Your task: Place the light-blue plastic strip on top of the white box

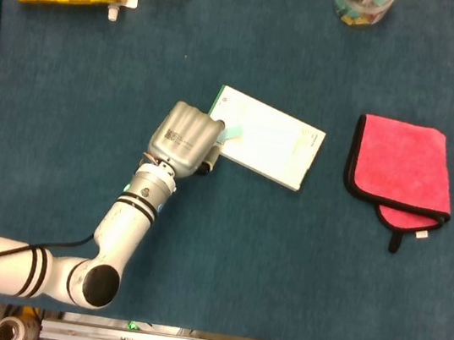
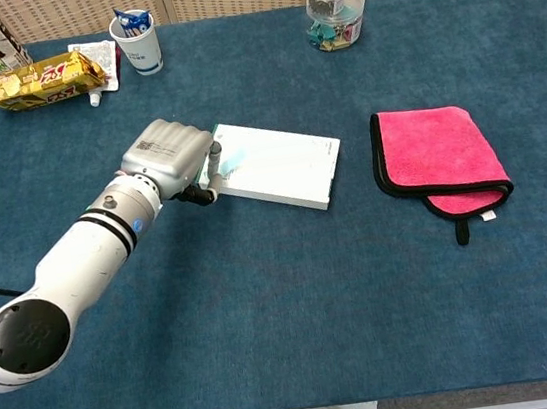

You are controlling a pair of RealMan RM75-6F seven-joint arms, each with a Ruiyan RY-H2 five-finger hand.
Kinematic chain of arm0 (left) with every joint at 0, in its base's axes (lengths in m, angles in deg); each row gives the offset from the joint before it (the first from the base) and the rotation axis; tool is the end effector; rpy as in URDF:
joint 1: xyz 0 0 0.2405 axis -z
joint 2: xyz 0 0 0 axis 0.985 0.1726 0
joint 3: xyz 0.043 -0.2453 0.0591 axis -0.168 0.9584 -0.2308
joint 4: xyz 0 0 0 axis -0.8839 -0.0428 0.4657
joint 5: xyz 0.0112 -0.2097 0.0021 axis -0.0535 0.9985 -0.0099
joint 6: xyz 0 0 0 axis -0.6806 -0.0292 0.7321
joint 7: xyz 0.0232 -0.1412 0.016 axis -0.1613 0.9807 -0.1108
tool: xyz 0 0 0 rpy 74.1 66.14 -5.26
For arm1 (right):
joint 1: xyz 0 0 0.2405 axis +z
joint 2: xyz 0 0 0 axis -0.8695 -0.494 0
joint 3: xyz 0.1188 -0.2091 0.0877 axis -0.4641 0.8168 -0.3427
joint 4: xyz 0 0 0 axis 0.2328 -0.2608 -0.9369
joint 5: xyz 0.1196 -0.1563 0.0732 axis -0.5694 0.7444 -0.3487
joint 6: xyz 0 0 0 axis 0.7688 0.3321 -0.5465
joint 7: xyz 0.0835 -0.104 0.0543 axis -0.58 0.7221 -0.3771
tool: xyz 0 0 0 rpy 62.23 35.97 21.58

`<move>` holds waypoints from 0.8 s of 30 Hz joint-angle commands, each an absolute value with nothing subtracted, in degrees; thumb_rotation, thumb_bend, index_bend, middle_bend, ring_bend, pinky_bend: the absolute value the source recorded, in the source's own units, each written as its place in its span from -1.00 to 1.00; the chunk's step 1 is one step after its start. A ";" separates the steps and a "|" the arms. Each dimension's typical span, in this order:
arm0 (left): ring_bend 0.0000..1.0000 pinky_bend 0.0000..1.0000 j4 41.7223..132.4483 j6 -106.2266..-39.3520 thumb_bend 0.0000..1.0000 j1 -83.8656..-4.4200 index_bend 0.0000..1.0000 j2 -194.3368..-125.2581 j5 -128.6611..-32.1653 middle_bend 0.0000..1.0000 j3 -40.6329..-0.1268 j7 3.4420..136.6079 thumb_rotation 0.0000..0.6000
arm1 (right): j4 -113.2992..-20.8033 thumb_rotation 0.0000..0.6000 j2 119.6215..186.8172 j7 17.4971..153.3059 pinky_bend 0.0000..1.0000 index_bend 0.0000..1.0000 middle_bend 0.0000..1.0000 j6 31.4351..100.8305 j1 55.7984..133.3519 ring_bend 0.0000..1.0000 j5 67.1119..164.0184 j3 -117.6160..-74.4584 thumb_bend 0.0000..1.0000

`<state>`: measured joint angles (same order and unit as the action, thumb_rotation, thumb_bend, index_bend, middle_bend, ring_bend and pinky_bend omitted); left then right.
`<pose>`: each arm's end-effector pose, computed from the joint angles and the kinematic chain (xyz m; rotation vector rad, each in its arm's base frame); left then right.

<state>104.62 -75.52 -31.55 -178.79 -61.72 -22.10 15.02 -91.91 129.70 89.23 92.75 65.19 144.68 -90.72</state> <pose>-0.1042 0.2973 -0.0828 -1.9544 -0.7638 -0.5991 -0.2704 -0.1842 0.1846 1.3993 -0.7611 1.0492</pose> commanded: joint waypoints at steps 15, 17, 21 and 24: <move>0.98 0.96 101.88 -75.23 0.02 -31.23 -0.08 -179.19 -59.50 1.00 -21.36 14.56 0.21 | -91.80 1.00 129.65 89.17 0.07 -0.23 -0.16 92.69 65.05 -0.13 144.57 -90.71 -0.67; 0.98 0.96 101.87 -75.15 0.02 -31.22 -0.07 -179.11 -59.42 1.00 -21.36 14.59 0.21 | -91.90 1.00 129.62 89.27 0.07 -0.23 -0.16 92.72 65.04 -0.13 144.64 -90.70 -0.67; 0.98 0.96 101.60 -74.96 0.02 -31.29 -0.08 -179.08 -59.25 1.00 -21.51 14.71 0.21 | -92.07 1.00 129.60 89.44 0.07 -0.23 -0.16 92.78 65.00 -0.13 144.66 -90.72 -0.67; 0.98 0.96 101.19 -75.00 0.02 -31.30 -0.07 -179.11 -59.08 1.00 -21.47 14.69 0.21 | -92.18 1.00 129.58 89.51 0.07 -0.23 -0.16 92.80 64.96 -0.13 144.73 -90.67 -0.67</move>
